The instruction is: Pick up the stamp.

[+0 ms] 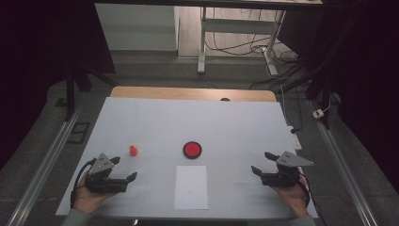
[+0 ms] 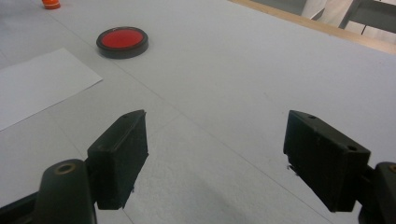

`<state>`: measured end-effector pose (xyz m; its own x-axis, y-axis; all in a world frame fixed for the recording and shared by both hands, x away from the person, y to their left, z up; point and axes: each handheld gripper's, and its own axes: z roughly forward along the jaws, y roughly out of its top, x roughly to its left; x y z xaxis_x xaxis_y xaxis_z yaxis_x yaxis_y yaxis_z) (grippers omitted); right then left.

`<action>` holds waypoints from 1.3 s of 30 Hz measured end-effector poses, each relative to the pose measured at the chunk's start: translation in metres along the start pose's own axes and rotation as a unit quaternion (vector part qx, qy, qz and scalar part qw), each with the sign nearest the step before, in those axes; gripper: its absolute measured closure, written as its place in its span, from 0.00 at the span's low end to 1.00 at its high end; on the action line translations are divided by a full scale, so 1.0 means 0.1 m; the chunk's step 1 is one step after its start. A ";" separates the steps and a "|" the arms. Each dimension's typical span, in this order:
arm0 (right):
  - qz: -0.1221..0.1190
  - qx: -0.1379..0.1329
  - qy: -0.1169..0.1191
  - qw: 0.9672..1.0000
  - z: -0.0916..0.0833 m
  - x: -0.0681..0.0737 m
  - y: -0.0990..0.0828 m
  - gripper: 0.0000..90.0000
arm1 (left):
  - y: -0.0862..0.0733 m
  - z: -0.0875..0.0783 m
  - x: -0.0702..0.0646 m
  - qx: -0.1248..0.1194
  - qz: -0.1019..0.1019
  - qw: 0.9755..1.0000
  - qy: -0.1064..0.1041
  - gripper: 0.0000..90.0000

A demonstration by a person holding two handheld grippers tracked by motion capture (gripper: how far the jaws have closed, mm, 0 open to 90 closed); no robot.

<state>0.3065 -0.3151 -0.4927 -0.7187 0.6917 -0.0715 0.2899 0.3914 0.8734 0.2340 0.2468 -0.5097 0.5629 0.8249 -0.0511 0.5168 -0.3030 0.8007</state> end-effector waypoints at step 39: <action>0.002 0.007 0.004 1.000 0.06 0.00 0.00 0.27 | 0.01 -0.01 -0.01 0.005 -0.002 1.000 0.017 0.14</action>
<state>0.3100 -0.3110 -0.4954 -0.7224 0.6885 -0.0633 0.3017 0.3963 0.8671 0.2334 0.2463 -0.5076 0.5385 0.8419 -0.0338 0.5250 -0.3039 0.7950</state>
